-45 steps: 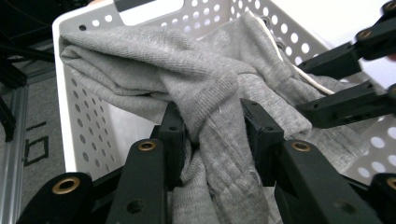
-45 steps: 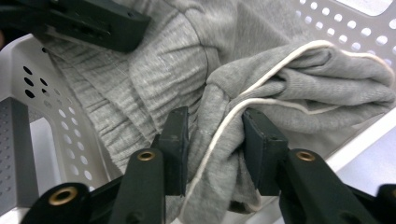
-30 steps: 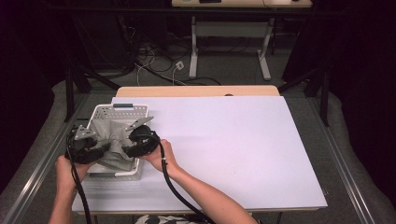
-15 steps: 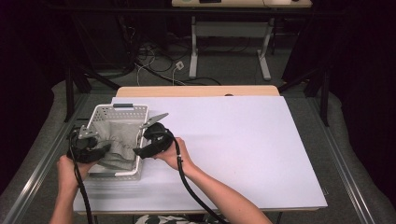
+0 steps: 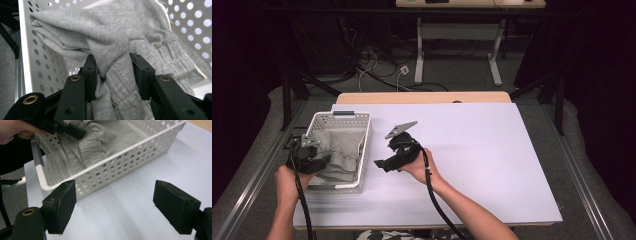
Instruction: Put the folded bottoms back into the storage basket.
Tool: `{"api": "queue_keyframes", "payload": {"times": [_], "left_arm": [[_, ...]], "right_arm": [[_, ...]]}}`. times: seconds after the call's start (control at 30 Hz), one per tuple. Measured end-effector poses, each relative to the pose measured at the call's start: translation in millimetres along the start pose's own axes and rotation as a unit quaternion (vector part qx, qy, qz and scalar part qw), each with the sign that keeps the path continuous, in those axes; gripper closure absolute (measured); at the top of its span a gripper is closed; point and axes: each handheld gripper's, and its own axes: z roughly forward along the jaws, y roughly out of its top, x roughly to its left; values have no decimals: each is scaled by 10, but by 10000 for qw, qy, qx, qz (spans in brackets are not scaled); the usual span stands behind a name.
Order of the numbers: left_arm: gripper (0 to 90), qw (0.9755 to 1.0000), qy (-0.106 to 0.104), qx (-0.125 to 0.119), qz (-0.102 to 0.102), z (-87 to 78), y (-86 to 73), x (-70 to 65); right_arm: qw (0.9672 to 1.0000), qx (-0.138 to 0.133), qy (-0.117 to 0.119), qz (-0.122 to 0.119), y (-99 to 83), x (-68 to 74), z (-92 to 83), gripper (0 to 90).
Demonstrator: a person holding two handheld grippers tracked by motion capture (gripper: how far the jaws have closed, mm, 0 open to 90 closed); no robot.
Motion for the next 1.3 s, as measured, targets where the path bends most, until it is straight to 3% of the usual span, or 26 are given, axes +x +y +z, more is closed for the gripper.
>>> {"api": "queue_keyframes", "payload": {"times": [0.17, 0.23, 0.3, 0.47, 0.53, 0.8, 1.0, 1.3], "left_arm": [[523, 9999, 47, -43, -121, -13, 2, 15], [414, 9997, 20, -59, -252, -35, 11, 38], [330, 9990, -46, -197, -392, -81, 20, 57], [224, 9979, -170, -447, -443, -211, 64, 31], [169, 9980, -182, -466, -384, -240, 84, 2], [99, 9976, -379, -562, -139, -275, 171, -192], [58, 9969, -573, -520, 168, -268, 249, -386], [6, 9942, -800, -530, 479, -285, 322, -646]], "right_arm": [[10000, 43, 4, 42, -113, -77, -145, 174], [10000, 19, 3, 92, -163, -118, -209, 165], [9999, 50, -6, 136, -215, -162, -272, 156], [9997, 19, -136, 203, -348, -257, -445, 149], [9996, 11, -186, 211, -400, -289, -508, 146], [9991, 44, -326, 269, -617, -404, -741, 128], [9981, 54, -456, 411, -791, -497, -898, 116], [9979, 37, -537, 366, -920, -477, -1090, 85]]}}
